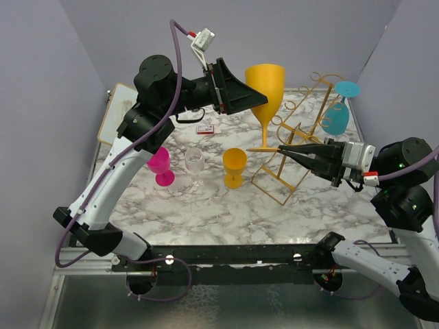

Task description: Take the wine glass off the wine glass rack

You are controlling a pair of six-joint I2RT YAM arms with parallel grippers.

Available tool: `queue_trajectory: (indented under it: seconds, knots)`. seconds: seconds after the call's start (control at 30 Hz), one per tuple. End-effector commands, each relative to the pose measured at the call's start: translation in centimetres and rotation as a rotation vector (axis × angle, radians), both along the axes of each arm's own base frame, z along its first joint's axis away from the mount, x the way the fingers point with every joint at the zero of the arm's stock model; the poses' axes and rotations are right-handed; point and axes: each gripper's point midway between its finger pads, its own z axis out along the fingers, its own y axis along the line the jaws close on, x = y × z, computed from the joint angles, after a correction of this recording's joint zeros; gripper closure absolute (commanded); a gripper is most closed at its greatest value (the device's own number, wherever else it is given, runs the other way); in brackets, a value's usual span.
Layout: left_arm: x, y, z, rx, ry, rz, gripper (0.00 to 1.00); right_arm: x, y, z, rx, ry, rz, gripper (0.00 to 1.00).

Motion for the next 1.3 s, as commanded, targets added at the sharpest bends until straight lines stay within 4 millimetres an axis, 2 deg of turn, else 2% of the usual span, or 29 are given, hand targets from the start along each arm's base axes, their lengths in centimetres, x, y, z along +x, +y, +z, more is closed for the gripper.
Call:
queue_trajectory:
  seconds: [0.0,0.5,0.8,0.9,1.1,1.2,1.27]
  knots:
    - [-0.2,0.0,0.1,0.014,-0.016,-0.017,0.06,0.5,0.1,-0.7,-0.019,0.01,-0.031,0.98]
    - [1.3,-0.4,-1.6,0.085,-0.006,0.016,0.04,0.0,0.3,-1.3,-0.043,0.003,-0.026,0.98]
    - [1.6,-0.7,-1.5,0.085,-0.017,0.003,0.02,-0.1,0.5,-1.4,-0.052,0.002,-0.023,0.98]
    - [1.8,-0.6,-1.5,0.086,-0.034,0.012,0.08,-0.1,0.5,-1.6,-0.056,0.005,-0.024,0.98]
    - [2.0,0.2,-1.7,0.064,-0.105,0.08,0.12,0.3,0.1,-1.1,-0.04,-0.002,-0.06,0.98]
    - [1.9,0.8,-1.5,0.042,-0.166,0.113,0.12,0.7,0.0,-1.0,-0.032,0.001,-0.079,0.88]
    - [1.7,1.3,-1.4,0.033,-0.233,0.133,0.12,1.0,-0.1,-1.1,-0.03,0.008,-0.095,0.72]
